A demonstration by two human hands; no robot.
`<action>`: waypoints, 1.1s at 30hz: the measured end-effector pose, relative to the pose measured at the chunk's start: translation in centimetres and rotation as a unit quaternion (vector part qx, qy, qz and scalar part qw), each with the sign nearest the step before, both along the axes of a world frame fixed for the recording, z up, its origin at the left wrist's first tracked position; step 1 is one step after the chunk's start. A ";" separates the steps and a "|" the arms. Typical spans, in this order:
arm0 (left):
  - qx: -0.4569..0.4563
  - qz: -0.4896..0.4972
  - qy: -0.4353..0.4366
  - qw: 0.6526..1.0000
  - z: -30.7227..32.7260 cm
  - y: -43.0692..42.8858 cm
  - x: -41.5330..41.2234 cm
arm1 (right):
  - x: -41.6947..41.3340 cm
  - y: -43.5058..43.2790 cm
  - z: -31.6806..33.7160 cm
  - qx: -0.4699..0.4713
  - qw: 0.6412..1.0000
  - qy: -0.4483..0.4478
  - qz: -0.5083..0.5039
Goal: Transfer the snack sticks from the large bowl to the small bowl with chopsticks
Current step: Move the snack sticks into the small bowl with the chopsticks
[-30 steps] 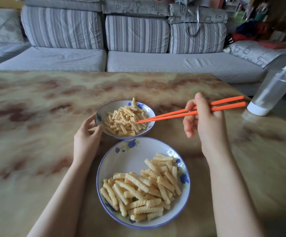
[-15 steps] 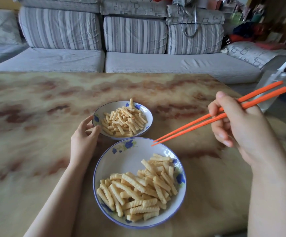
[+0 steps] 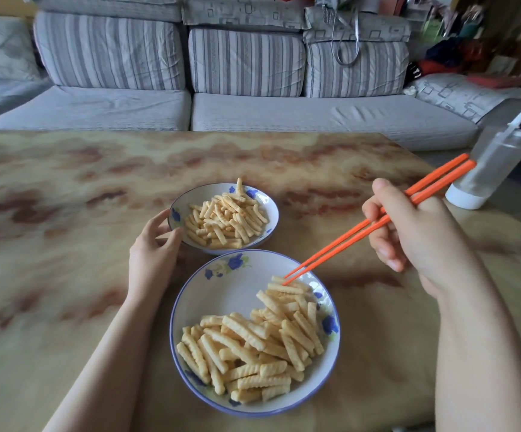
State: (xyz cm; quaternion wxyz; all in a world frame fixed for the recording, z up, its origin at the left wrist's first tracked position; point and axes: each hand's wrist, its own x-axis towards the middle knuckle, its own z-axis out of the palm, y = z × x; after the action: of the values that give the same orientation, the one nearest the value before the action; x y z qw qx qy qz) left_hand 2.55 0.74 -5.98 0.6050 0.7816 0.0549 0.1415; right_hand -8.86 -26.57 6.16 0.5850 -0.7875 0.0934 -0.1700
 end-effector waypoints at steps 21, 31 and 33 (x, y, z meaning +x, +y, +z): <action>0.015 0.004 0.006 1.000 0.0 0.0 -0.1 | 4.8 4.9 -3.8 0.156 0.979 -0.120 -0.045; 0.018 0.003 0.007 1.000 0.1 0.0 -0.1 | 2.1 1.2 -1.1 0.100 0.990 -0.095 0.008; 0.015 0.002 0.008 1.000 0.1 0.0 -0.2 | 1.1 0.5 -0.5 0.074 0.994 -0.072 0.028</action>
State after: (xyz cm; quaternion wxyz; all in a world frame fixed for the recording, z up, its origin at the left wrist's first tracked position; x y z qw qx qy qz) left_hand 2.40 0.71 -5.85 0.5927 0.7914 0.0592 0.1372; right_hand -7.73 -26.11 5.70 0.6512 -0.7303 0.0410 -0.2022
